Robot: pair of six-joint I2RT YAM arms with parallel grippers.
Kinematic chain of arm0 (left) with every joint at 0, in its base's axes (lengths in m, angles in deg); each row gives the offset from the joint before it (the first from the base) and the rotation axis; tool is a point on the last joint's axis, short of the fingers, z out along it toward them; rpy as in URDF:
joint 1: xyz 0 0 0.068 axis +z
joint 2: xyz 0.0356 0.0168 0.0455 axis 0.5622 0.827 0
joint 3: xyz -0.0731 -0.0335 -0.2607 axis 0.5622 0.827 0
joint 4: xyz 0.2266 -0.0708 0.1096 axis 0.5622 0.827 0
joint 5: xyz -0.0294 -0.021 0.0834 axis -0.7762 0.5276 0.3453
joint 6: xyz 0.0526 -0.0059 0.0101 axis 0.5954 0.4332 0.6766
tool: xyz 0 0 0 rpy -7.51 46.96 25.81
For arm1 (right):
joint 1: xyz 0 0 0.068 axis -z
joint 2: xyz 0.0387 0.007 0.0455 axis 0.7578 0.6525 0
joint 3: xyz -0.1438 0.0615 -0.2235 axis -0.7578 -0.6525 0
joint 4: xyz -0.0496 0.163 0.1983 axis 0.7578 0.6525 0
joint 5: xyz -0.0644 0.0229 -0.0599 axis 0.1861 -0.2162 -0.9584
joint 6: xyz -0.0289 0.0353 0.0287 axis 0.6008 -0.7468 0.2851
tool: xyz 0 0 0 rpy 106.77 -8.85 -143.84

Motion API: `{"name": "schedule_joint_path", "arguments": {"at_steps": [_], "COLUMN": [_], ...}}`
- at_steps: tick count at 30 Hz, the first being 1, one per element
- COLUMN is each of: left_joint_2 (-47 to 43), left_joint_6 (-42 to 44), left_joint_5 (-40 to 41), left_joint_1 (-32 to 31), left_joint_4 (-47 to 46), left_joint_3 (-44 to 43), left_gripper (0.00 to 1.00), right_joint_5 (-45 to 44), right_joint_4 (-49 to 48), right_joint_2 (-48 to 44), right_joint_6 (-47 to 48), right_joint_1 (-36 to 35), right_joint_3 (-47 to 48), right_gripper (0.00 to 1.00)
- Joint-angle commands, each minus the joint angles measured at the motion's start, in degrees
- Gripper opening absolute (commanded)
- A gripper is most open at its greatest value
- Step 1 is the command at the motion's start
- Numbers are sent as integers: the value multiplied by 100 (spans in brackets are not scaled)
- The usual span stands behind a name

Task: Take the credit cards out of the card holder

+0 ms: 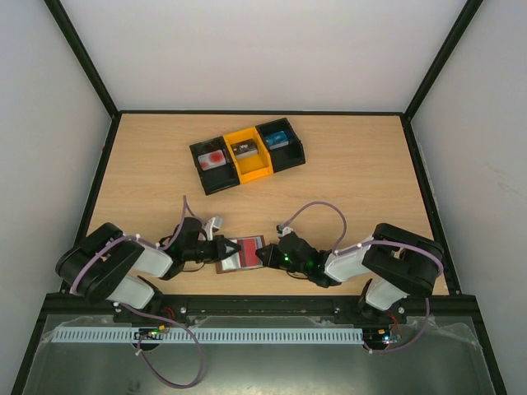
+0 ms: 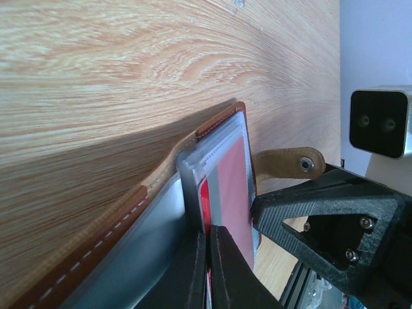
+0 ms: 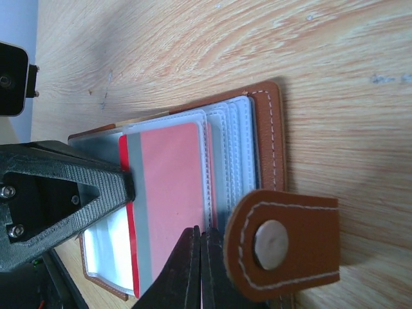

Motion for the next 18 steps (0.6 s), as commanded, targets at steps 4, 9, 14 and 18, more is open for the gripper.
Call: {"name": "schedule_joint_path", "arguments": {"at_steps": [4,9,14,18], "left_joint_2": [233,462,412,326], "left_joint_6": [-65,-231,-151,-99], "left_joint_5": [-267,-323,-209,-153], "left_joint_1": [1,5,9,27], "left_joint_4": [-613,-989,-814,-695], "left_joint_3": [156,211,221,226], "left_gripper": [3,10,13,12], "right_joint_5": [-207,-241,-264,-266], "right_joint_4": [385,326,278,279], "right_joint_2": [193,251,337,373], "right_joint_6": [-16,-46,-33,-22], "right_joint_1": [-2,-1,-4,-1], "right_joint_3": [-167,-214,-217,-200], "right_gripper": [2,2,2,2]}}
